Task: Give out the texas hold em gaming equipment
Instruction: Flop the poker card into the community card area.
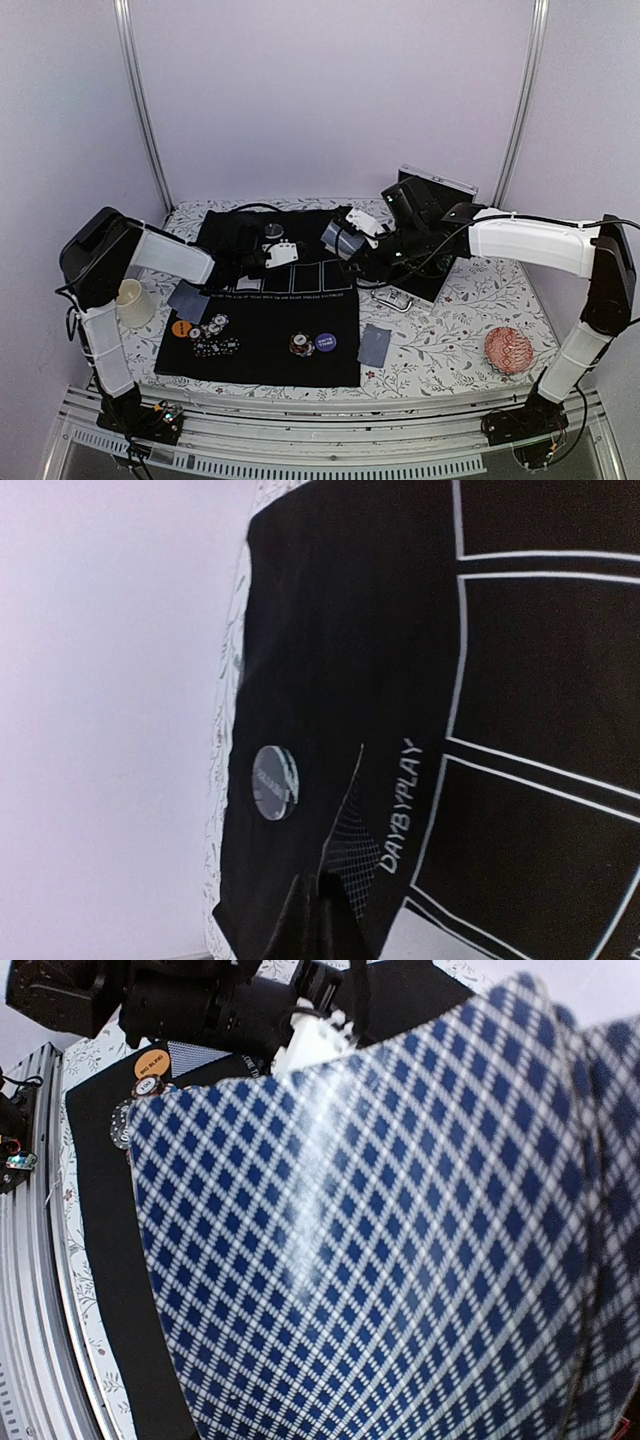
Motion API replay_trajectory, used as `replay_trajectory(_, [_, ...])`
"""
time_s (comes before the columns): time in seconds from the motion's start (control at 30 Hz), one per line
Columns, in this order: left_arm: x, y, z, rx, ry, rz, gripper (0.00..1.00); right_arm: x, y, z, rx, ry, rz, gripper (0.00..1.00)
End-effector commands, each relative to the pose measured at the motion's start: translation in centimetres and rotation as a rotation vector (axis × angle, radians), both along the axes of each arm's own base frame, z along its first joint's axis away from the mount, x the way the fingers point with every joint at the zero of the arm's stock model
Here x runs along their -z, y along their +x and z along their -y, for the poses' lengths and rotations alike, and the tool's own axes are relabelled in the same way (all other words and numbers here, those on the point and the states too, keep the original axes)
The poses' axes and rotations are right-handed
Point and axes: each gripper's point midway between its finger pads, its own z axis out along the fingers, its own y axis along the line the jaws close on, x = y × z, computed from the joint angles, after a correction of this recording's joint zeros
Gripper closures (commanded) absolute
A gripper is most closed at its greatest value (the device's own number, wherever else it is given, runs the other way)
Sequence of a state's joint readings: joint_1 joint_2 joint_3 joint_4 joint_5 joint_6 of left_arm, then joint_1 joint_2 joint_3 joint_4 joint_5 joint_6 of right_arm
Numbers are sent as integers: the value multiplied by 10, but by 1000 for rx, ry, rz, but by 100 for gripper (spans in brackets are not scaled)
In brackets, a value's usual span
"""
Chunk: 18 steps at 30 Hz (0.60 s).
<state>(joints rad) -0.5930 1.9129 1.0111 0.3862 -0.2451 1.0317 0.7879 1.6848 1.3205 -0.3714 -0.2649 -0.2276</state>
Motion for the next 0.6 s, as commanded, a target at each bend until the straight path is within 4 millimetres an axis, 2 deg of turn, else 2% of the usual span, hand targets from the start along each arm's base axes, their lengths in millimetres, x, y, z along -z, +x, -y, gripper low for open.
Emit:
replay_trajectory(0.0, [36, -27, 11, 127, 53, -107, 100, -17, 0, 4, 9, 37, 30, 63])
replay_trajectory(0.07, [55, -44, 13, 170, 62, -207, 100, -17, 0, 4, 10, 38, 28, 63])
replay_trajectory(0.23, [75, -62, 13, 196, 62, -332, 100, -18, 0, 3, 7, 43, 31, 63])
replay_trajectory(0.5, [81, -66, 13, 177, 62, -398, 100, -18, -1, 4, 8, 43, 31, 63])
replay_trajectory(0.53, [94, -68, 11, 166, 70, -439, 97, -19, -1, 4, 8, 43, 31, 63])
replay_trajectory(0.57, [96, -70, 11, 161, 67, -455, 95, -19, -1, 4, 9, 43, 32, 63])
